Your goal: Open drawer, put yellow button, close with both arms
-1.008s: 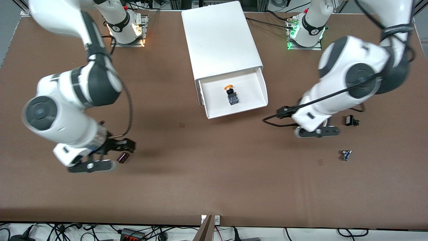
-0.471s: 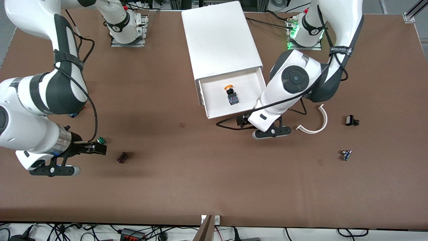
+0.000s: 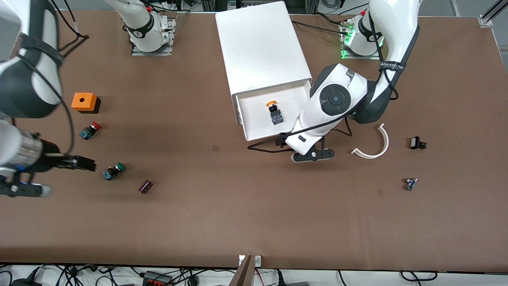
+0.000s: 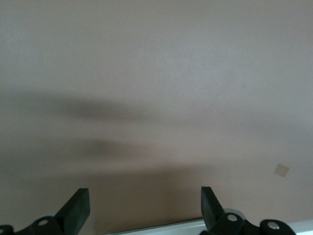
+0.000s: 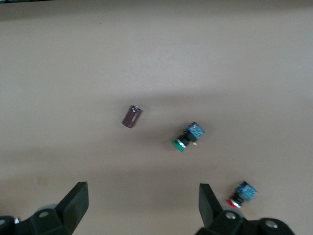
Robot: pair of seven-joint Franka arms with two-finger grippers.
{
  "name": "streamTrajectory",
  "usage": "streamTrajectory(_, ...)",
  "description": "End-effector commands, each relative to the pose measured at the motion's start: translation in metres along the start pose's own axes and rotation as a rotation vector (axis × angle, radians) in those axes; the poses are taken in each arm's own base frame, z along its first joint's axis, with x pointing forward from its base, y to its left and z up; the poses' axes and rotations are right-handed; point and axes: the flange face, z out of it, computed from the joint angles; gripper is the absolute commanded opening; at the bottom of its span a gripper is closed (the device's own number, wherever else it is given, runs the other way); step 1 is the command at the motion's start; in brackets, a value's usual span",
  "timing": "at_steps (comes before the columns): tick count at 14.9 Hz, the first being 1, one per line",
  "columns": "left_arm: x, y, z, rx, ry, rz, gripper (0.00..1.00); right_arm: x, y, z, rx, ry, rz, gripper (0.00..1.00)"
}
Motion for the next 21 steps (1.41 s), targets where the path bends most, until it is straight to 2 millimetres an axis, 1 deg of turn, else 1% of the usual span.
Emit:
streamTrajectory(1, -0.012, -0.002, 0.001, 0.017, -0.003, -0.035, 1.00, -0.027, 0.040, -0.028, 0.011, -0.007, -0.026, 1.00)
streamTrajectory(2, -0.020, 0.005, 0.001, 0.015, -0.011, -0.038, 1.00, -0.038, 0.045, -0.036, 0.013, -0.007, -0.021, 1.00)
streamTrajectory(3, -0.030, 0.008, 0.005, 0.021, -0.024, -0.047, 1.00, -0.051, 0.048, -0.043, 0.010, -0.013, -0.015, 1.00)
streamTrajectory(4, -0.037, 0.008, 0.005, 0.026, -0.029, -0.053, 1.00, -0.064, 0.049, -0.047, 0.010, -0.021, -0.014, 1.00)
streamTrajectory(5, -0.047, 0.010, 0.009, 0.034, -0.041, -0.050, 1.00, -0.072, 0.048, -0.051, 0.007, -0.021, -0.015, 1.00)
streamTrajectory(8, -0.068, 0.016, 0.013, 0.037, -0.065, -0.074, 1.00, -0.080, 0.047, -0.049, -0.023, -0.060, -0.021, 1.00)
streamTrajectory(9, -0.078, 0.022, 0.015, 0.039, -0.075, -0.080, 1.00, -0.083, 0.049, -0.046, -0.023, -0.077, -0.020, 1.00)
streamTrajectory(10, -0.086, 0.027, 0.013, 0.037, -0.077, -0.074, 1.00, -0.092, 0.052, -0.046, -0.022, -0.082, -0.023, 1.00)
streamTrajectory(12, -0.097, 0.029, 0.013, 0.043, -0.081, -0.064, 1.00, -0.103, 0.053, -0.041, -0.022, -0.070, -0.033, 1.00)
streamTrajectory(14, -0.117, 0.039, 0.018, 0.047, -0.099, -0.031, 1.00, -0.115, 0.053, -0.036, -0.021, -0.056, -0.053, 1.00)
streamTrajectory(15, -0.123, 0.042, 0.020, 0.049, -0.107, -0.023, 1.00, -0.120, 0.053, -0.031, -0.020, -0.047, -0.054, 1.00)
streamTrajectory(18, -0.135, 0.042, 0.027, 0.085, -0.143, -0.009, 1.00, -0.139, 0.054, -0.029, -0.019, -0.013, -0.054, 1.00)
streamTrajectory(21, -0.144, 0.046, 0.027, 0.101, -0.164, -0.004, 1.00, -0.143, 0.050, -0.032, -0.019, -0.007, -0.062, 1.00)
